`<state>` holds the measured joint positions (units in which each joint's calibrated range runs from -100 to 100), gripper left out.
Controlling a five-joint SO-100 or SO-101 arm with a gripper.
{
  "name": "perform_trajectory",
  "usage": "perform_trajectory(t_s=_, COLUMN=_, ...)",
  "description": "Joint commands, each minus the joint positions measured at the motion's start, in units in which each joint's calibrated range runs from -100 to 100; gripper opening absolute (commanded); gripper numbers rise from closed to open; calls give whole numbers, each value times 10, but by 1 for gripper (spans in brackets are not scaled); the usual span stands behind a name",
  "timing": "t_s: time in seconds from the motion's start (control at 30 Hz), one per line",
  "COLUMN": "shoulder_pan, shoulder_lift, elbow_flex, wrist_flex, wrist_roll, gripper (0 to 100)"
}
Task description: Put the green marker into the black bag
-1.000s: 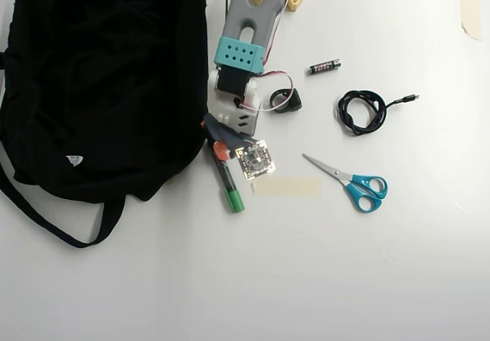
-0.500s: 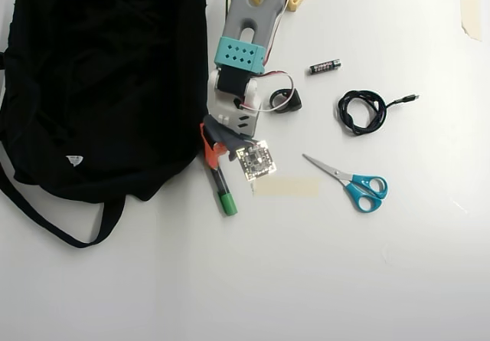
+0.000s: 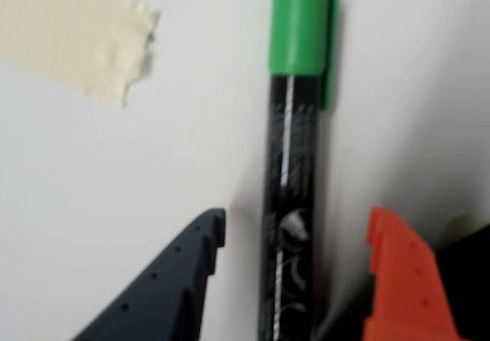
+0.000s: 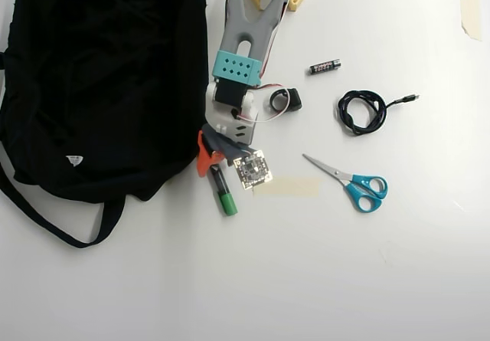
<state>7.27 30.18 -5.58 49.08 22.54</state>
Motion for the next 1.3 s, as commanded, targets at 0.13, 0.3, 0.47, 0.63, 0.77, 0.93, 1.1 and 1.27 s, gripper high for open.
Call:
perform_trajectory(t_s=0.13, shoulder_pan=10, shoulder_lift=7, elbow_flex=-44, wrist_flex=2, wrist_roll=2, gripper=25)
perform_trajectory(t_s=0.3, shoulder_pan=10, shoulder_lift=8, elbow_flex=-39, wrist_flex=3, wrist_roll=1, gripper=25)
perform_trajectory(t_s=0.47, shoulder_pan=10, shoulder_lift=8, elbow_flex=-36, wrist_flex=3, wrist_roll=1, gripper=25)
perform_trajectory(t_s=0.63, shoulder_pan=8, shoulder_lift=9, elbow_flex=-35, wrist_flex=21, wrist_roll=0, gripper=31)
perform_trajectory(t_s=0.77, shoulder_pan=9, shoulder_lift=27, elbow_flex=-43, wrist_flex=27, wrist_roll=0, gripper=34)
perform_trajectory(t_s=0.93, shoulder_pan=6, shoulder_lift=33, elbow_flex=-44, wrist_flex=26, wrist_roll=0, gripper=34)
perform_trajectory(t_s=1.1, shoulder_pan=5, shoulder_lift=34, elbow_flex=-36, wrist_flex=36, wrist_roll=-1, gripper=36)
perform_trajectory(t_s=1.27, shoulder_pan=6, shoulder_lift=46, elbow_flex=-42, wrist_flex=50, wrist_roll=-1, gripper=42)
